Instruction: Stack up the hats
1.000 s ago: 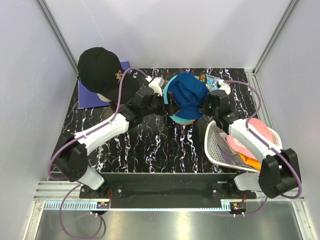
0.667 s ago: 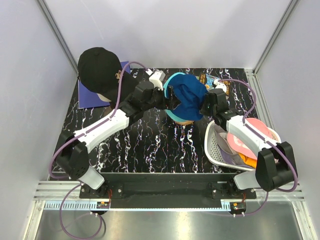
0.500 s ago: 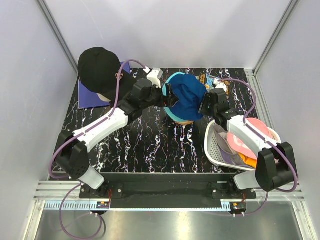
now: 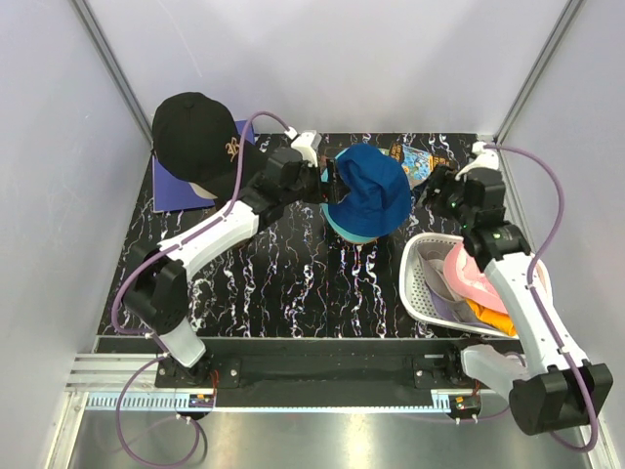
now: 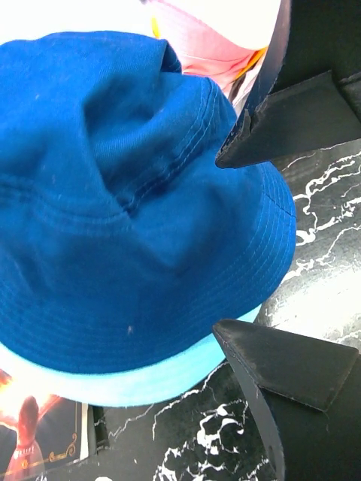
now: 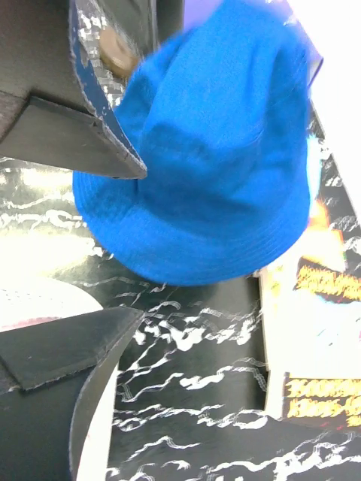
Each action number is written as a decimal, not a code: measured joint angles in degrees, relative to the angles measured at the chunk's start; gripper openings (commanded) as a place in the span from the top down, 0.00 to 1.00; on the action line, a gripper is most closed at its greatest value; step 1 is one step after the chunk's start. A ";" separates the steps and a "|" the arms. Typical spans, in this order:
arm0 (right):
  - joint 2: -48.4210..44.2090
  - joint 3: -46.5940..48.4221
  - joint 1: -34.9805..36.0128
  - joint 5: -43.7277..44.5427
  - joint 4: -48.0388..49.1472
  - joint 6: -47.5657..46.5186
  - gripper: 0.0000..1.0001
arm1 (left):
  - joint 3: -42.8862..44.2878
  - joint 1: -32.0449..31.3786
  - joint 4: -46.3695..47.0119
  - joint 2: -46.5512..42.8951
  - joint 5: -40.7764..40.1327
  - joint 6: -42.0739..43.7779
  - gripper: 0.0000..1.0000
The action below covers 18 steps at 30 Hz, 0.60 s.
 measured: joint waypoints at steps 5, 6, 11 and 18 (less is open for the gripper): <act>3.37 6.34 -6.19 -9.94 -0.68 -0.79 0.26 | 0.00 0.96 0.26 0.00 0.24 -0.02 0.15; 5.16 7.76 -7.50 -12.39 -0.42 -0.74 0.26 | 0.00 1.07 0.31 0.00 0.31 -0.02 0.15; 15.67 11.23 -14.27 -24.39 4.11 1.60 0.28 | -0.04 1.25 0.26 -0.02 0.59 0.37 0.16; 25.66 9.44 -18.12 -35.36 11.21 6.29 0.31 | -4.46 1.25 2.12 -1.03 4.59 1.66 0.18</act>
